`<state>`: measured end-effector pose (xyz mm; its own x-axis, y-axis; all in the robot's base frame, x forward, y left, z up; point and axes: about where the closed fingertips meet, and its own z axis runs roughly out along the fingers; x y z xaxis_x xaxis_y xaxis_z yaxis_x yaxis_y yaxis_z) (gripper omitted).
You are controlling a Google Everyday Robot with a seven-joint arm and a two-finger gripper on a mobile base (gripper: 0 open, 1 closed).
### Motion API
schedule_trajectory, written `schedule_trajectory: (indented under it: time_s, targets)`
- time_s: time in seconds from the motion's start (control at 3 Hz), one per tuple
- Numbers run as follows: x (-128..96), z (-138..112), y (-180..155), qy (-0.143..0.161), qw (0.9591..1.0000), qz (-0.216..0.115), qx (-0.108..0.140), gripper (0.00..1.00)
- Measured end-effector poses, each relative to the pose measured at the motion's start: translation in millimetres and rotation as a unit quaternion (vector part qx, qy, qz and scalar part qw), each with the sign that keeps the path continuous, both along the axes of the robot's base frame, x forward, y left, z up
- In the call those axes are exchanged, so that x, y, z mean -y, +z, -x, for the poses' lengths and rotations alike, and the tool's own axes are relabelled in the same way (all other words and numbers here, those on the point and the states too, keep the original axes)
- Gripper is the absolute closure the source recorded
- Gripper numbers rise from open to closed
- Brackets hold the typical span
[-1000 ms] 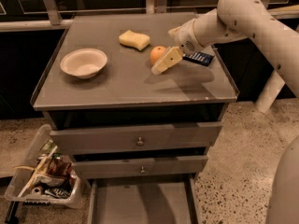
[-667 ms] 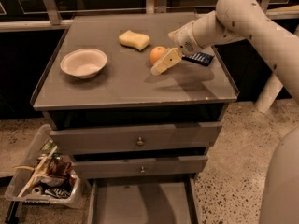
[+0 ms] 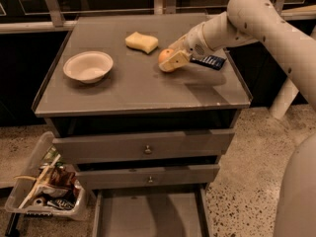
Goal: Place orange into bottom drawer
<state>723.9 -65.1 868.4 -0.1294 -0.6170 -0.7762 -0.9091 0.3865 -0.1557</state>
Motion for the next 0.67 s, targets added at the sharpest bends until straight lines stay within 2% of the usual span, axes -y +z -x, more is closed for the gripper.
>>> schedule_trajectory:
  time_s: [0.67]
  targets:
    - [-0.1, 0.0, -0.1, 0.000, 1.0000, 0.000, 0.000, 0.87]
